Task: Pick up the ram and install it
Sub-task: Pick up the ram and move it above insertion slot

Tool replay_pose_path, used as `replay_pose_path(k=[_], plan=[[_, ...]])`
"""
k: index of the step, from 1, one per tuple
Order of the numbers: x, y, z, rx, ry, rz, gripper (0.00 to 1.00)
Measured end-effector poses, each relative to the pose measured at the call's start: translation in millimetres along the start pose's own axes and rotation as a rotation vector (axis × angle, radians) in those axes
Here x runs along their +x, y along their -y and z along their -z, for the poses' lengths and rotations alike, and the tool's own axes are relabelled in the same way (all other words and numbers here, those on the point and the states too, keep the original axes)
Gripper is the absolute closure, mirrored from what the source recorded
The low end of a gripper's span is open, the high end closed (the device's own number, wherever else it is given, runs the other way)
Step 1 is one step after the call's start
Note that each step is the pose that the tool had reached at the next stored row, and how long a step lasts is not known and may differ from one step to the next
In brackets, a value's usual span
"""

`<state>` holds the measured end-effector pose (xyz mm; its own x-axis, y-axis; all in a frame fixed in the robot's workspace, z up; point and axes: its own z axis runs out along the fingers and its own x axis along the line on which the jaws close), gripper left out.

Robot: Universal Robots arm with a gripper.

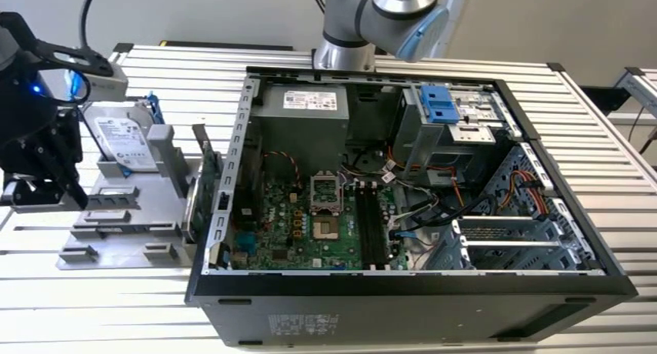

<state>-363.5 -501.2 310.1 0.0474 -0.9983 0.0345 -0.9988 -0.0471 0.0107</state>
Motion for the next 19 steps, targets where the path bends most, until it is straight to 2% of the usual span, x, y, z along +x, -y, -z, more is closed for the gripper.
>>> replay_pose_path(k=[19], plan=[[0.7,-0.3,21.8,-0.0001,0.0,0.0,1.0]])
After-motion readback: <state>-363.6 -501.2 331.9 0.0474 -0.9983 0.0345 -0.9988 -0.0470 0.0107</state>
